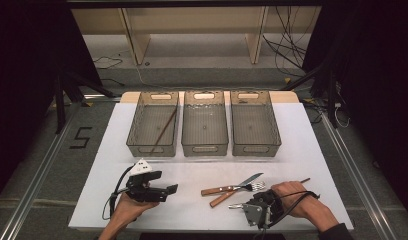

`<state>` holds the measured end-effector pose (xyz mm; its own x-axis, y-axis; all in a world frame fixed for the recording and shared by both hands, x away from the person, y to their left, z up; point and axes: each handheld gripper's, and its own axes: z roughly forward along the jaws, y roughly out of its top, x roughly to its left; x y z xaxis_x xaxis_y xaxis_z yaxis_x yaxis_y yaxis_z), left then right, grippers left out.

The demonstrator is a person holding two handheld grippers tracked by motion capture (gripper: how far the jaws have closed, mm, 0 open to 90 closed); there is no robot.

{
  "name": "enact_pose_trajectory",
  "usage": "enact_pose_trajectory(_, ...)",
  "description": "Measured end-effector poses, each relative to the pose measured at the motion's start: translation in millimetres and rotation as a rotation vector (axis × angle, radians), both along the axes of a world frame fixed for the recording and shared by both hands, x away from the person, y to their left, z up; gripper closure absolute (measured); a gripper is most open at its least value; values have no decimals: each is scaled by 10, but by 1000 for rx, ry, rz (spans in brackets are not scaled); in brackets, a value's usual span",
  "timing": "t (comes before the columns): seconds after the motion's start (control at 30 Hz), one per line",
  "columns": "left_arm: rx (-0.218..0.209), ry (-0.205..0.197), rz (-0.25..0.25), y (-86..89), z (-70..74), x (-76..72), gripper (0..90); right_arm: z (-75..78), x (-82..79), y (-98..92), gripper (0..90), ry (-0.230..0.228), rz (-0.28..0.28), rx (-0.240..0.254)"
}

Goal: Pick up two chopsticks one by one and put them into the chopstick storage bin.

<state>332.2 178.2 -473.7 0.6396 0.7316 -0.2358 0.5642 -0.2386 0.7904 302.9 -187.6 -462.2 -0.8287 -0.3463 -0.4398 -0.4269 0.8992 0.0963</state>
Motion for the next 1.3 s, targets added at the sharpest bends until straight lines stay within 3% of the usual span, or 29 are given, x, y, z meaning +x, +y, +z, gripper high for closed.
enact_pose_trajectory(0.27,-1,1,-1,-1,-2,0,162,73,-24,-1,855,-28,9,25)
enact_pose_trajectory(0.5,-6,-4,4,1,-1,1,162,295,18,-25,855,-71,-37,109)
enact_pose_trajectory(0.73,-7,-2,8,12,1,3,162,588,139,-76,856,-67,-169,275)
enact_pose_trajectory(0.8,-8,-4,9,15,1,4,162,699,177,-94,856,-58,-213,345)
enact_pose_trajectory(0.9,-8,-2,8,13,-2,5,162,830,215,-120,855,-28,-295,434)
enact_pose_trajectory(1.0,-8,-3,9,15,1,4,162,946,309,-174,855,19,-395,558)
enact_pose_trajectory(1.2,-10,-4,13,19,2,8,162,1120,516,-361,856,201,-617,814)
enact_pose_trajectory(1.3,-10,-5,13,17,5,8,162,1163,586,-438,856,281,-687,893)
